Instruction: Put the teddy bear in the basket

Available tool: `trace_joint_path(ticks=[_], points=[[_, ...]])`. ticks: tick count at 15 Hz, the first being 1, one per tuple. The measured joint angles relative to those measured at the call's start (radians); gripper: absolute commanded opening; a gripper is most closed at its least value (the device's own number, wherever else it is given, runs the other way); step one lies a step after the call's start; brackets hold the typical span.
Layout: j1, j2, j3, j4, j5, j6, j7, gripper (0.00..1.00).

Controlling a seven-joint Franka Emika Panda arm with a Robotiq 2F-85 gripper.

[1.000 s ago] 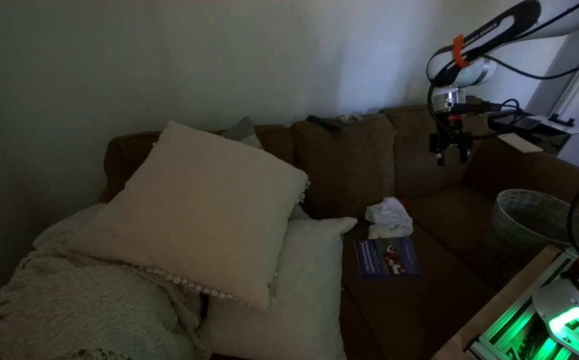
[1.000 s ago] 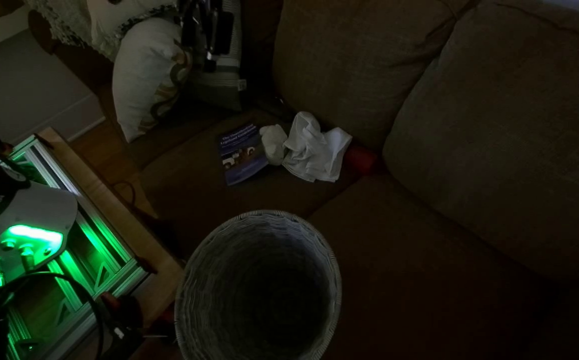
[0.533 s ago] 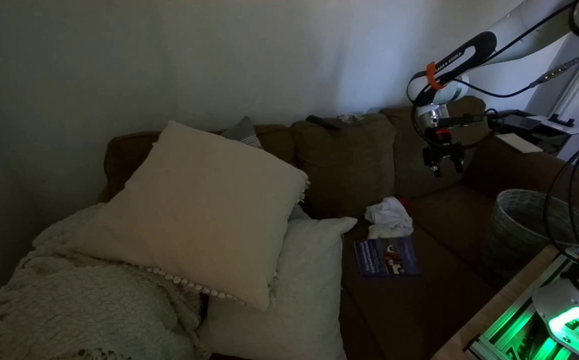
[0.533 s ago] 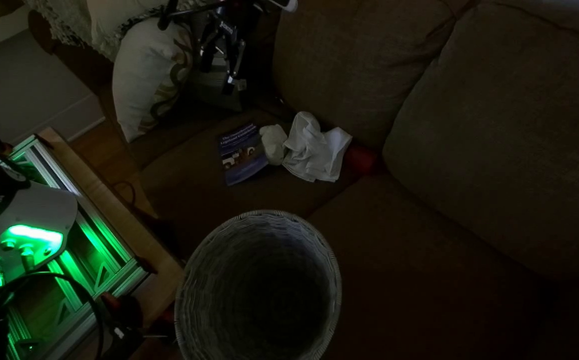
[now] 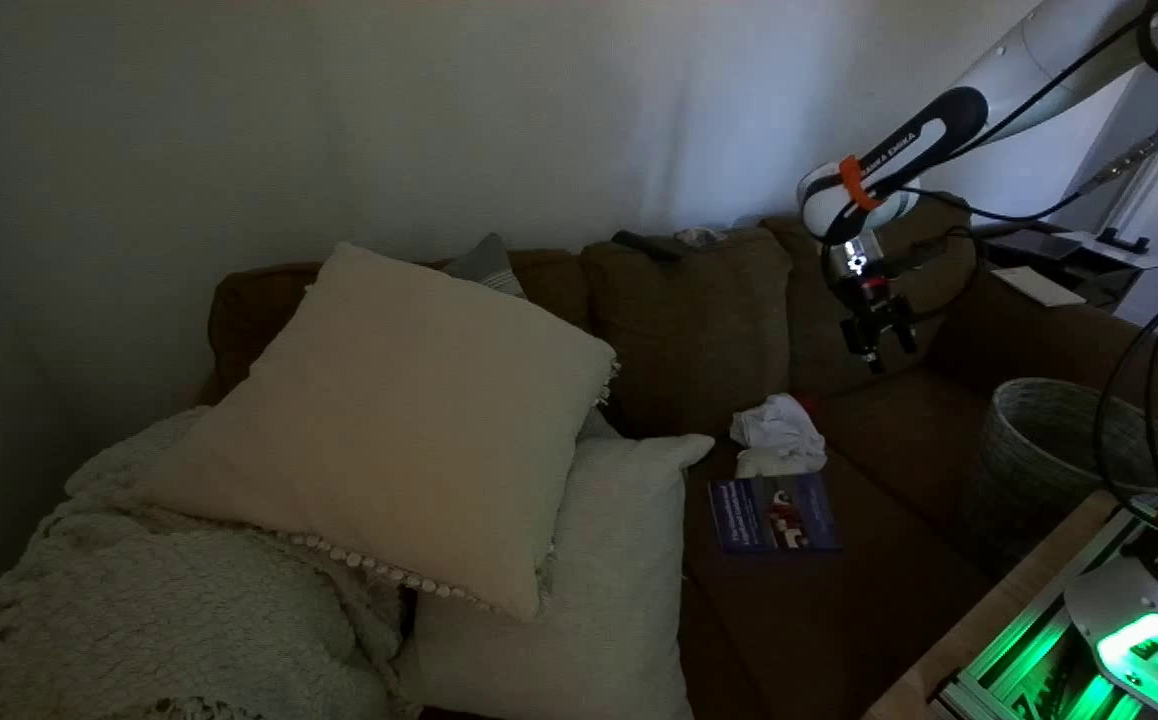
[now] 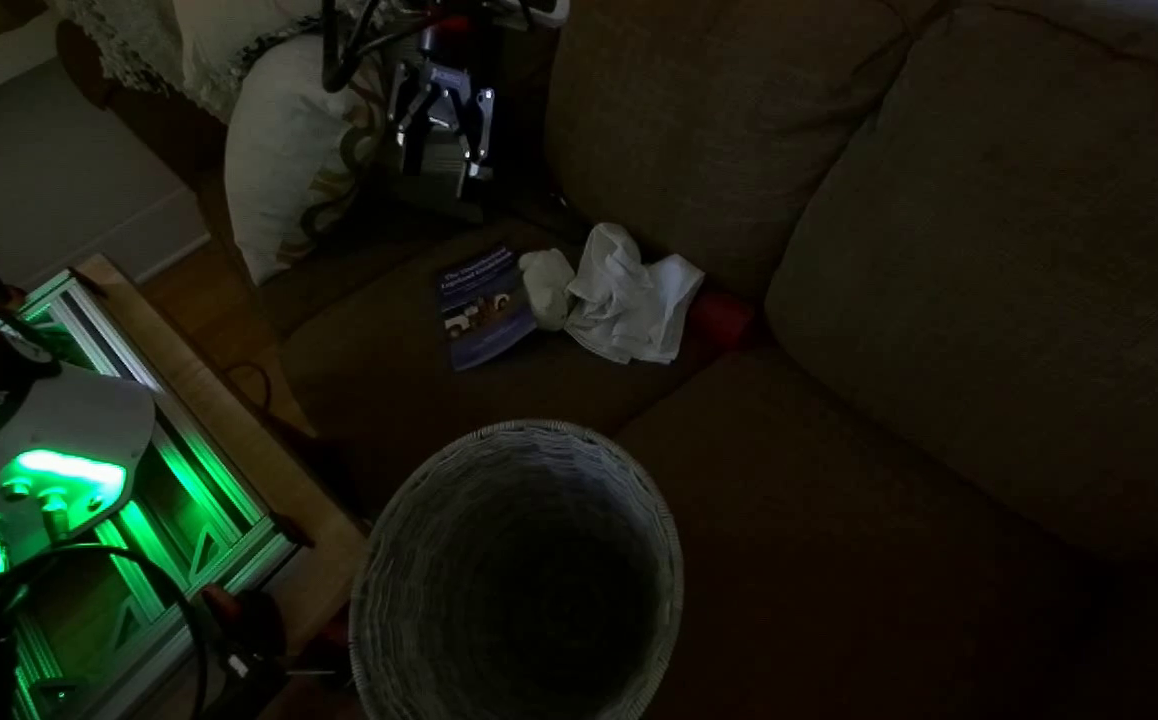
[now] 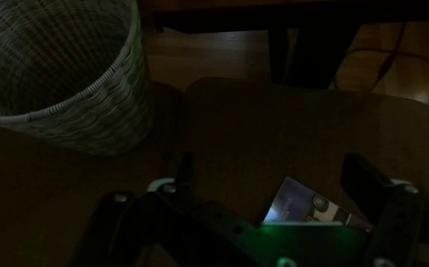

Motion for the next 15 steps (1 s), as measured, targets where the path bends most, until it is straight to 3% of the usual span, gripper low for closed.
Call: trace_joint_path(ticks=[8,12,15], points=[[0.14,0.01,0.062,-0.128,-0.258,0.287,0.08,1.0],[0.149,0.006,0.062,-0.137,-0.274,0.304,0.089,1.0],[0.148,0.004,0.061,-0.161,-0.333,0.486,0.084,1.0]])
